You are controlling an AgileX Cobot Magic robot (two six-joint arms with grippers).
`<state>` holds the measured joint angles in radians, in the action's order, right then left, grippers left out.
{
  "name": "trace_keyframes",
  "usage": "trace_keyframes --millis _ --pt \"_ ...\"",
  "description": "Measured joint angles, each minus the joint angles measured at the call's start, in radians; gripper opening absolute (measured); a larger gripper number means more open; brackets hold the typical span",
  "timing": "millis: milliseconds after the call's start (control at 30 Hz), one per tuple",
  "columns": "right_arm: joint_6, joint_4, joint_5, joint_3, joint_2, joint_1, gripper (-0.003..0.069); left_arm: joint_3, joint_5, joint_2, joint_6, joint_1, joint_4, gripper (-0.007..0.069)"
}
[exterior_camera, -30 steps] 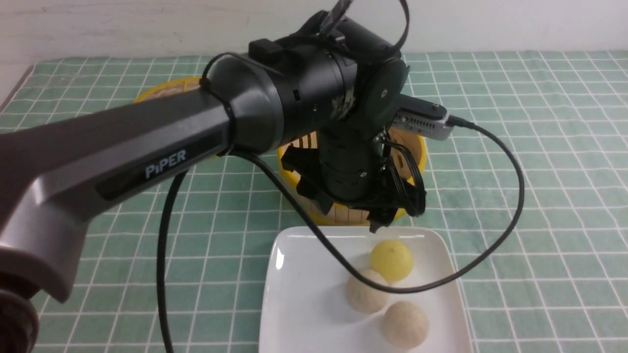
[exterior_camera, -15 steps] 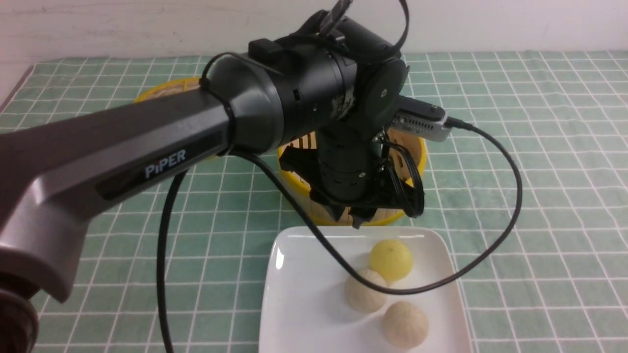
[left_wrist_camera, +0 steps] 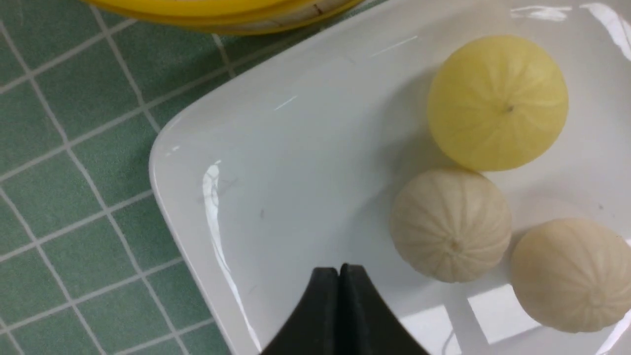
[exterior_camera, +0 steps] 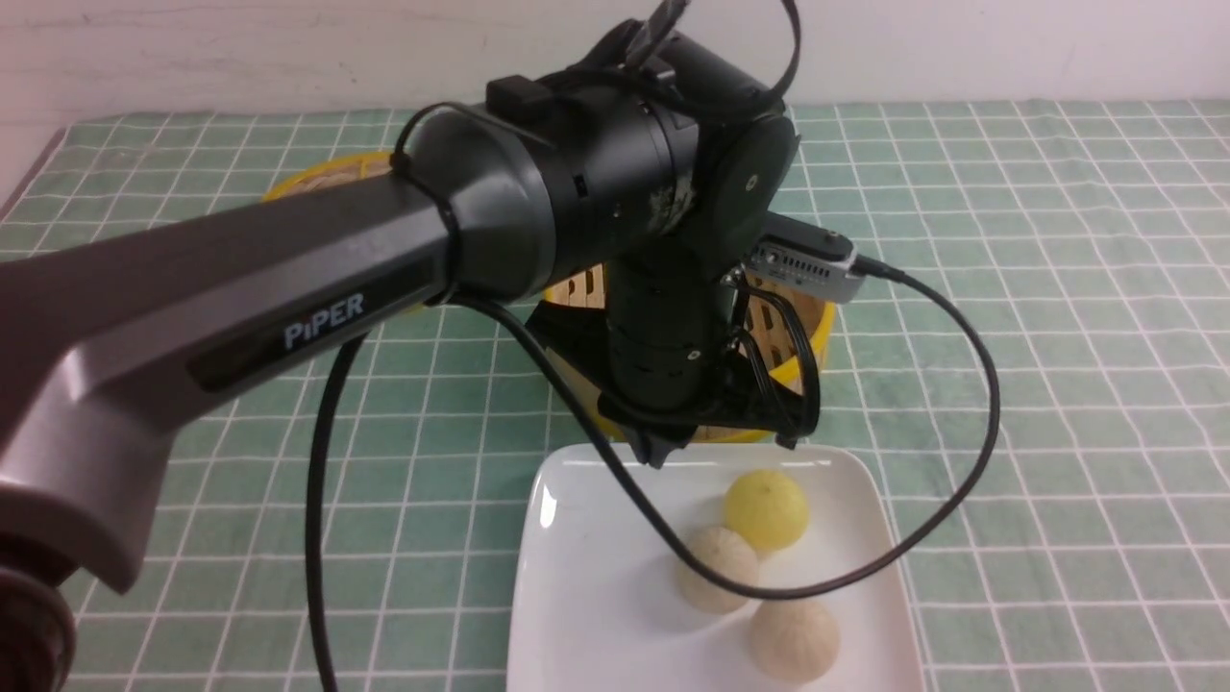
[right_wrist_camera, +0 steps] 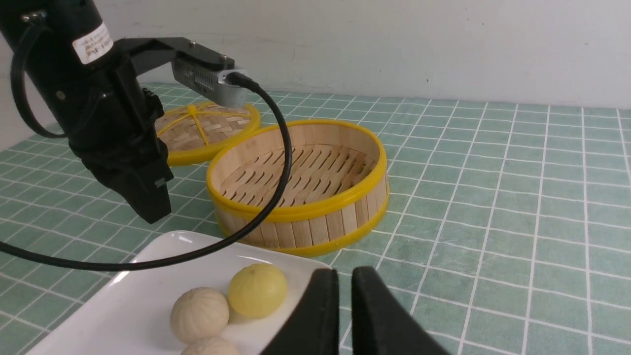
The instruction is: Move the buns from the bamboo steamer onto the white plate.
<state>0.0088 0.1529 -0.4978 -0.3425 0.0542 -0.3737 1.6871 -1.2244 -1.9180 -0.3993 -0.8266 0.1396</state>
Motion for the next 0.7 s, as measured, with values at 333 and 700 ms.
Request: trace_keyframes --millis 333,700 --pt "0.000 0.000 -0.002 0.001 -0.029 0.006 0.0080 0.000 -0.001 0.000 -0.034 0.000 0.011 0.0001" --pt "0.000 -0.022 0.033 0.158 -0.066 0.252 0.0091 0.002 -0.003 0.000 -0.022 -0.002 0.040 0.0004"
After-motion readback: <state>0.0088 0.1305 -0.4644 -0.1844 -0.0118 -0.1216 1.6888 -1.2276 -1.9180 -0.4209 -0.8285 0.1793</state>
